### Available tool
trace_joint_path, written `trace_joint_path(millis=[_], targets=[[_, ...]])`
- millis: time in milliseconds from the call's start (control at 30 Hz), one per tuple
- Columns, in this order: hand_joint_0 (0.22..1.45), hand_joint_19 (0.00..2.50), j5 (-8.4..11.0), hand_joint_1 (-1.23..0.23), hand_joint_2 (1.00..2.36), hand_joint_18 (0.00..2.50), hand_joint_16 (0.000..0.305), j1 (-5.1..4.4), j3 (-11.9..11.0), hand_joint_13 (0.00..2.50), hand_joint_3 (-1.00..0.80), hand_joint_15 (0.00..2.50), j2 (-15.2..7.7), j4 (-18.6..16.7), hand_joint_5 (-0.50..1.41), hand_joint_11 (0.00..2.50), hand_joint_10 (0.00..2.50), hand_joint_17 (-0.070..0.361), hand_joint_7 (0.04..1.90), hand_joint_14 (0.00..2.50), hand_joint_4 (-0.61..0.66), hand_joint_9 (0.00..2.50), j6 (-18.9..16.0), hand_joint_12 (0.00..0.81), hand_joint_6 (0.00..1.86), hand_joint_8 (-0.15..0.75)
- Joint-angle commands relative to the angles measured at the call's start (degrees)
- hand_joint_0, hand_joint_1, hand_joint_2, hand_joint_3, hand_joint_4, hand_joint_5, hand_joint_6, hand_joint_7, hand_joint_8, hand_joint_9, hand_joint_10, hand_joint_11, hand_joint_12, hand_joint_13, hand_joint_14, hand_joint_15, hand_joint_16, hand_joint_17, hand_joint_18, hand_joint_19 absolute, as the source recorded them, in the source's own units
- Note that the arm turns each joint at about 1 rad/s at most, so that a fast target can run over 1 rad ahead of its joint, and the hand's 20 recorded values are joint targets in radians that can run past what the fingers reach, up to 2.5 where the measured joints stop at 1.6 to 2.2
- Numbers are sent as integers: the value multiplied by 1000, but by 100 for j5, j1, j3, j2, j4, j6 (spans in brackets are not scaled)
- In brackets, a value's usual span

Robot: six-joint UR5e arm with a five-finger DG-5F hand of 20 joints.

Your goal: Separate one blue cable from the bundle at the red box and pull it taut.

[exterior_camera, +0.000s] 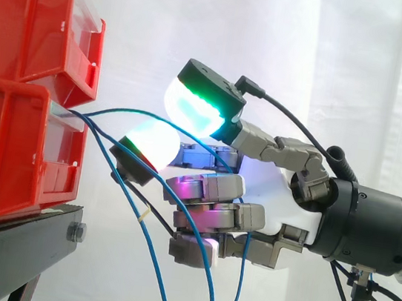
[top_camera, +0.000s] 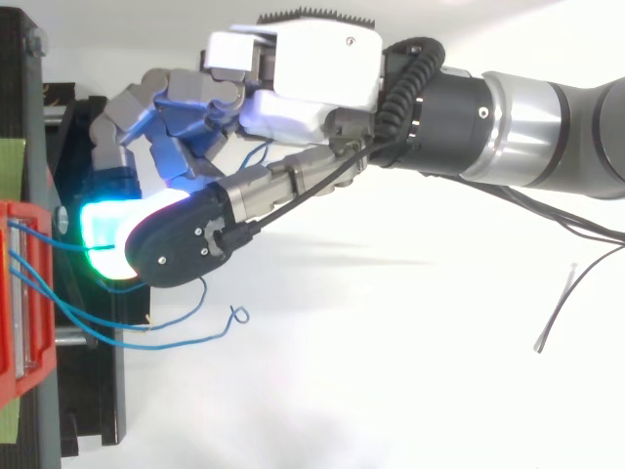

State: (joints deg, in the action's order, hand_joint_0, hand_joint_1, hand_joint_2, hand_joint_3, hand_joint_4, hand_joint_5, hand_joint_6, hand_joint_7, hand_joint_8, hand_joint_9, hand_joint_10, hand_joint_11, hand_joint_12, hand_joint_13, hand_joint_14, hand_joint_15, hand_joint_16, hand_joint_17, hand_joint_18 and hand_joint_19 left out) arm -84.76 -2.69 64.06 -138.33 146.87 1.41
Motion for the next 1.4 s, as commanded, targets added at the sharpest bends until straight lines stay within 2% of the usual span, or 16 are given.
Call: trace_joint_path(millis=[0, 67, 267, 367, 533, 800, 1100, 1367], targets=[[678, 1252, 3, -760, 1019, 1121, 43, -13, 1, 812, -286, 1249, -1, 8, -234, 1180, 2126, 98, 975, 2477, 21, 516, 0, 344, 935, 285], [702, 1252, 3, -818, 1017, 1122, 43, -22, 1, 827, -333, 1254, -1, 8, -236, 1178, 2109, 98, 1003, 2432, 41, 522, -18, 340, 939, 288], [719, 1249, 3, -834, 1014, 1128, 43, -22, 1, 848, -353, 1290, -1, -18, -235, 1196, 2082, 97, 1000, 2393, 32, 539, -106, 338, 941, 286], [711, 1263, 3, -834, 1019, 1132, 42, -22, -8, 847, -300, 1280, -1, -9, -233, 1180, 2078, 94, 1059, 2409, -59, 558, -106, 332, 941, 274], [705, 1283, 3, -814, 1028, 1134, 40, -30, 1, 852, -174, 1264, -1, 8, -213, 1209, 1961, 90, 1257, 2455, -292, 621, -106, 325, 932, 244], [716, 1328, -14, -820, 1029, 1142, 37, -39, 1, 893, -130, 1261, -1, 70, -187, 1325, 1713, 82, 1367, 2423, -472, 761, -106, 307, 919, 200], [698, 1338, -32, -834, 1025, 1156, 36, -48, 54, 935, -81, 1321, -1, 79, -164, 1425, 1561, 82, 1433, 2329, -487, 869, -106, 310, 906, 184], [697, 1315, -32, -828, 1025, 1139, 37, -74, 89, 961, -71, 1346, -1, 105, -166, 1445, 1536, 83, 1460, 2164, -461, 890, -106, 310, 908, 183]])
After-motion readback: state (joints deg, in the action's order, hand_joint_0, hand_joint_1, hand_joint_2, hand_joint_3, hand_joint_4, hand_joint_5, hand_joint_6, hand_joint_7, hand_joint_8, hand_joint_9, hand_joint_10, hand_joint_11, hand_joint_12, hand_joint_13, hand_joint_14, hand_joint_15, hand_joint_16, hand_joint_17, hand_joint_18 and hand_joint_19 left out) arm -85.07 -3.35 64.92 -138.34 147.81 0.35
